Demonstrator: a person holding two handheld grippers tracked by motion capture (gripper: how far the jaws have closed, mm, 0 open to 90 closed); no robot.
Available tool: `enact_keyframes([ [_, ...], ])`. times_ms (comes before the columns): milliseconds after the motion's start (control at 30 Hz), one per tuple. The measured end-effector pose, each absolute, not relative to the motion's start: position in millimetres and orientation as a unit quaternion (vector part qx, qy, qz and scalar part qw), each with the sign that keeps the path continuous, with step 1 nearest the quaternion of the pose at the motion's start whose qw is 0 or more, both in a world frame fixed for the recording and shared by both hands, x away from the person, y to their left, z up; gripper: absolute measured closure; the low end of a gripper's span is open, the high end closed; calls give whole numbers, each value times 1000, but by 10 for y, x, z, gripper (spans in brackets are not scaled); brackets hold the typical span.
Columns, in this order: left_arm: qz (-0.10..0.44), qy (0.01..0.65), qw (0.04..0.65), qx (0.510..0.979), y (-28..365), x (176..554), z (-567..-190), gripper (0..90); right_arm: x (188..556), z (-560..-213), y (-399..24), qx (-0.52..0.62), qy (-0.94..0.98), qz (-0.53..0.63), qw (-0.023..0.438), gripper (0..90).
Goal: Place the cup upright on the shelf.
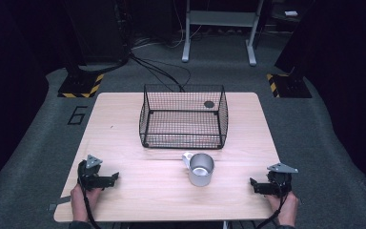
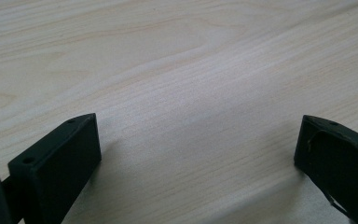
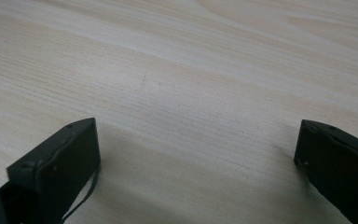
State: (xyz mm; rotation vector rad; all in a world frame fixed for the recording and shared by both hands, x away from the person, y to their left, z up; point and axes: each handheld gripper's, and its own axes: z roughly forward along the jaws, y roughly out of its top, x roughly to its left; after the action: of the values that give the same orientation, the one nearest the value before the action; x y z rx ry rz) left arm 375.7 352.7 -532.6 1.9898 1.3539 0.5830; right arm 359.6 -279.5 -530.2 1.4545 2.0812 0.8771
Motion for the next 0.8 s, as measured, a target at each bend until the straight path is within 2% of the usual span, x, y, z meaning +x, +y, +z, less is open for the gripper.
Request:
enact_keyframes([
  [567,227,517,329,757,3523,3758,-5330,4,3617,-5292,-2795,532,753,316,223,0],
  [800,227,517,329,757,3523,3759,-5330,4,3623,-5263,-2809,538,751,321,208,0],
])
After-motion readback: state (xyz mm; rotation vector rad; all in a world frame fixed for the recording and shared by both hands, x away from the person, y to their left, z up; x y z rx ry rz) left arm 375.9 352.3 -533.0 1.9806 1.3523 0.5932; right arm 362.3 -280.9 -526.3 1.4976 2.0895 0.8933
